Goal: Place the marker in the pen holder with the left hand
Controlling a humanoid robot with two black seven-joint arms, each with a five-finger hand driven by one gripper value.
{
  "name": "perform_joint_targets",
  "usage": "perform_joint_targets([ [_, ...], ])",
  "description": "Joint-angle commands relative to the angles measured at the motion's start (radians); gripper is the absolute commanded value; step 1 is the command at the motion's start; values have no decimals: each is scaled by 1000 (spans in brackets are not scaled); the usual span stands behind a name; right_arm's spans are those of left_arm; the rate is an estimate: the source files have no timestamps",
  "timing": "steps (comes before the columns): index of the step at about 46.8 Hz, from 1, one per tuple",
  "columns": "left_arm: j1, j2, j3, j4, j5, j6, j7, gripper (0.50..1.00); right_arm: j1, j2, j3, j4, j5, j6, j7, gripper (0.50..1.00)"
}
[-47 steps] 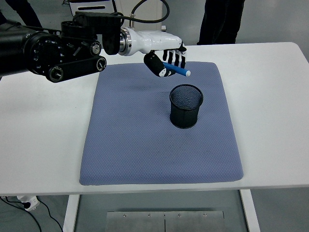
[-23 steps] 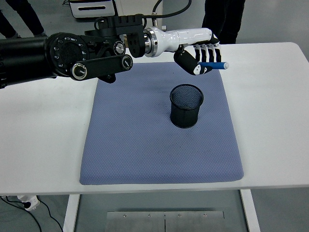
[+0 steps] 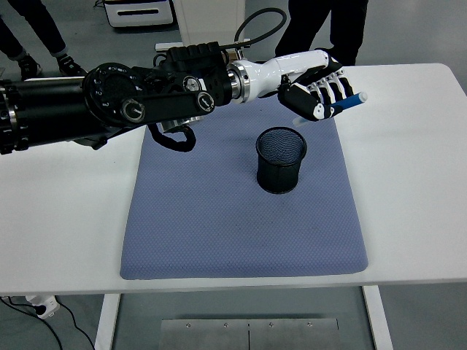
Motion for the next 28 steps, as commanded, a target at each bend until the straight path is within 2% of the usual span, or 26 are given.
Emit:
perform_joint_targets([
  [1, 7, -1, -1, -1, -34, -1, 0, 500, 1, 0, 0, 0, 0, 0, 0, 1000],
  [14, 41, -6, 1, -9, -46, -8, -2, 500, 0, 0, 0, 0, 0, 0, 0, 1000],
  [16, 47, -6, 1, -7, -50, -7, -2, 572, 1, 0, 0, 0, 0, 0, 0, 1000],
  [21, 48, -6, 1, -7, -54, 1, -2, 830, 1, 0, 0, 0, 0, 0, 0, 1000],
  [25, 48, 2, 1, -7, -65, 4, -5, 991, 0, 0, 0, 0, 0, 0, 0, 1000],
  [28, 44, 11, -2, -6, -82, 3, -11, 1000, 0, 0, 0, 0, 0, 0, 0, 1000],
])
